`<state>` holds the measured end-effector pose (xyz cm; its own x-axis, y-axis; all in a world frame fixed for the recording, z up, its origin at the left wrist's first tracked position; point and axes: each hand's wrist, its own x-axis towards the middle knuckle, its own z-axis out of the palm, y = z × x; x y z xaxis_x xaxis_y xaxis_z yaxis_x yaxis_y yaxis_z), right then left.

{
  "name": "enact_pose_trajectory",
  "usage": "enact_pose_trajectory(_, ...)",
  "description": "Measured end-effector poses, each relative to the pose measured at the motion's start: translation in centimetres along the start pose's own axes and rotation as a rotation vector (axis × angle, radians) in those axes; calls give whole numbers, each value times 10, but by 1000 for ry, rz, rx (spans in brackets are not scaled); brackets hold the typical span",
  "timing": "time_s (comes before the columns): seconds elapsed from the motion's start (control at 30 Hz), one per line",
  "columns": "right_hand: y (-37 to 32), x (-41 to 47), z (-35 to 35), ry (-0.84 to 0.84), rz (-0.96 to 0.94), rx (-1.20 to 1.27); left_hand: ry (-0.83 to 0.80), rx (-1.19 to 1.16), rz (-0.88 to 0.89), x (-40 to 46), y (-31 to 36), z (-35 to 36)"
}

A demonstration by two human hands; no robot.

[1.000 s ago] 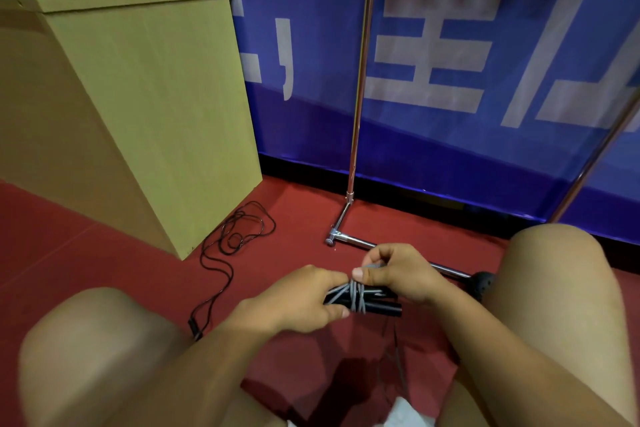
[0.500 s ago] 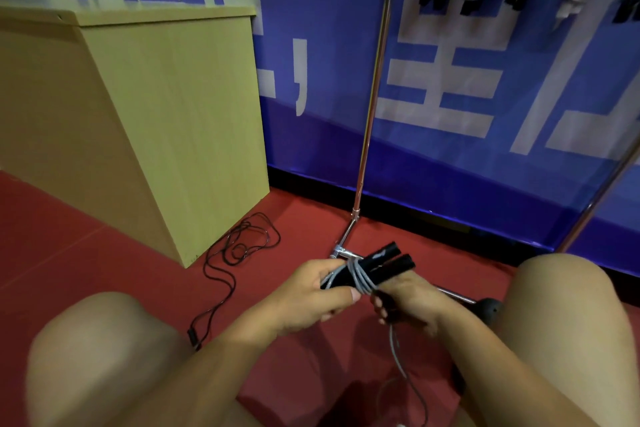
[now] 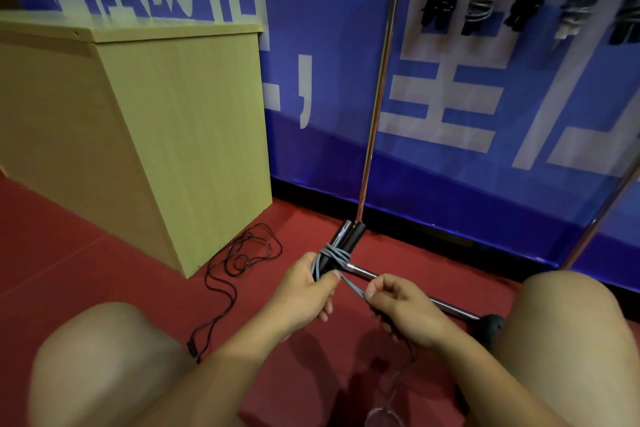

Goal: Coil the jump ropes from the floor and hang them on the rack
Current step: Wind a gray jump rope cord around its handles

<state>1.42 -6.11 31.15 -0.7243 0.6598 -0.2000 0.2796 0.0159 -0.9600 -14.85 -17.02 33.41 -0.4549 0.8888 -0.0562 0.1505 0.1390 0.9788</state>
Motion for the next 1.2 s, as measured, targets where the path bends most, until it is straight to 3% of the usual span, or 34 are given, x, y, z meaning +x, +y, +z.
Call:
enact_pose_trajectory(0.23, 2, -1, 1, -9, -84, -97, 168, 425, 22, 12, -14, -8)
enact_pose_trajectory(0.6, 5, -9, 7, -30, -321, -281, 164, 811, 3, 25, -35, -12)
enact_pose_trajectory(0.73, -1, -13, 8, -27, -444, -345, 74, 954, 22, 23, -40, -6)
enact_pose_trajectory(0.87, 4, -11, 5, 106, -482, -446, -103, 1043, 89, 15, -41, 1)
enact_pose_trajectory(1.2, 13, 2, 0, 365, -423, -525, -407, 919, 221, -6, -25, 8)
